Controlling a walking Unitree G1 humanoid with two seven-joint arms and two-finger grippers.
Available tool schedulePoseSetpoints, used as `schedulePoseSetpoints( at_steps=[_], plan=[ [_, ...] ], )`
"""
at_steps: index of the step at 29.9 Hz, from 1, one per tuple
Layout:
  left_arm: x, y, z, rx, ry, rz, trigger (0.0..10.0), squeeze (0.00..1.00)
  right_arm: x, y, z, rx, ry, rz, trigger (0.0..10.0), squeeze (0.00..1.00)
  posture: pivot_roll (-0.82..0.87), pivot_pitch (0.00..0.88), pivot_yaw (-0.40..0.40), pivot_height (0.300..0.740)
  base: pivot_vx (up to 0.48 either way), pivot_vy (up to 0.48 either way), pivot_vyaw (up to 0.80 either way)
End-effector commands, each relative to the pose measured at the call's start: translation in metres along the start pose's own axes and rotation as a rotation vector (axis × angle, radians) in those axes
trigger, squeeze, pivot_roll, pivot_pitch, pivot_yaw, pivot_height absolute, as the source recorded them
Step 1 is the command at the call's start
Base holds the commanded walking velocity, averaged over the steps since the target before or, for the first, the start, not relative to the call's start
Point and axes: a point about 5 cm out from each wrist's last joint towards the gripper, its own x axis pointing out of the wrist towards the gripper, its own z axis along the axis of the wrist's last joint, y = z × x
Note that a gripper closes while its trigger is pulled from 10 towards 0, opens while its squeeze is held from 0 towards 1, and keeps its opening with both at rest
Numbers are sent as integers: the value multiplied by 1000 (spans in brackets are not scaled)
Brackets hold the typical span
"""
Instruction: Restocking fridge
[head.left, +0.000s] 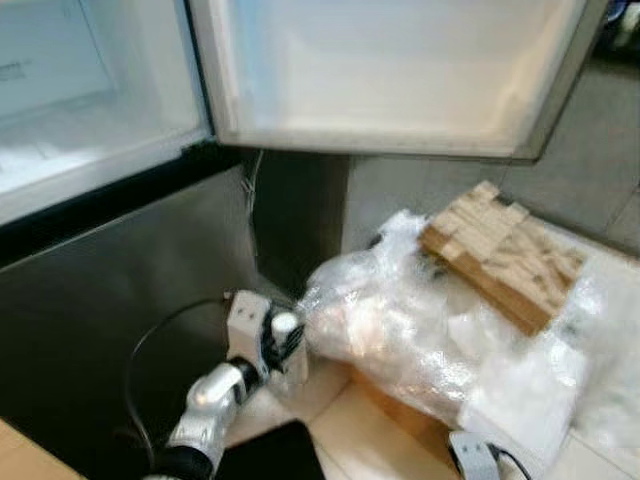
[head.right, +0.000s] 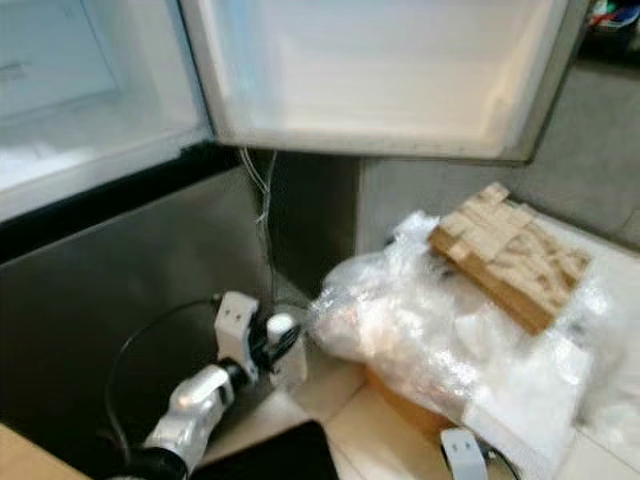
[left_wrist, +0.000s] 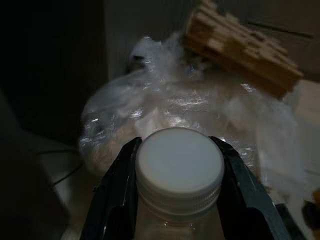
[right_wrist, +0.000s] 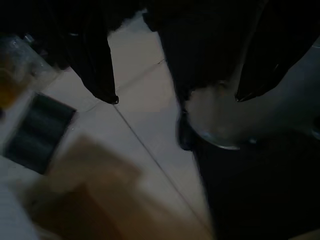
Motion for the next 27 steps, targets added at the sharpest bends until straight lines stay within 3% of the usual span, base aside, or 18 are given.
schedulePoseSetpoints(
  at_steps=[1,11,20,27],
  plan=[
    [1,0,1,-3,-7,2,10000,0,1,5,-4,-3,13,16,10000,0,-14,0,-8,740,0,0,0],
    [1,8,9,4,-40,21,10000,0,1,3,-2,-13,11,9,10000,0,-15,0,-9,740,0,0,0],
    [2,11,14,2,-57,32,10000,0,2,6,-1,-9,8,18,10000,0,-15,0,-8,740,0,-457,0],
    [3,15,22,-4,-93,44,10000,0,1,7,-3,-7,10,19,10000,0,-15,0,-8,740,0,-121,0]
  ],
)
